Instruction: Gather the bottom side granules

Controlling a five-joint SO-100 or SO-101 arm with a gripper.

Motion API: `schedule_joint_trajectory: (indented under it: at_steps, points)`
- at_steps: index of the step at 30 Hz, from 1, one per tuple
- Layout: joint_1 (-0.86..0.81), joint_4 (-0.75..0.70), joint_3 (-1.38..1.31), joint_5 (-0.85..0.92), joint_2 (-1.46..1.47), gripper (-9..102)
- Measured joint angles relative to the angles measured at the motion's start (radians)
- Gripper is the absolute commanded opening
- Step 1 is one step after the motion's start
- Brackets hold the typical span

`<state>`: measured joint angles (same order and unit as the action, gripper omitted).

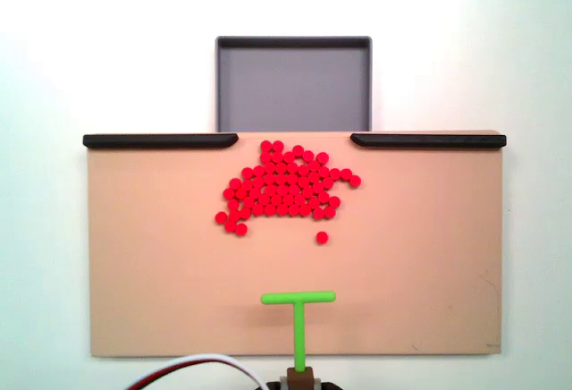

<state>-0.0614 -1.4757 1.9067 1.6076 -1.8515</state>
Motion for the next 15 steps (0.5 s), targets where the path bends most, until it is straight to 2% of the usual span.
schedule_joint_trajectory:
  at_steps: [15]
  points:
    - [0.025, 0.000, 0.000, -0.006, 0.000, 0]
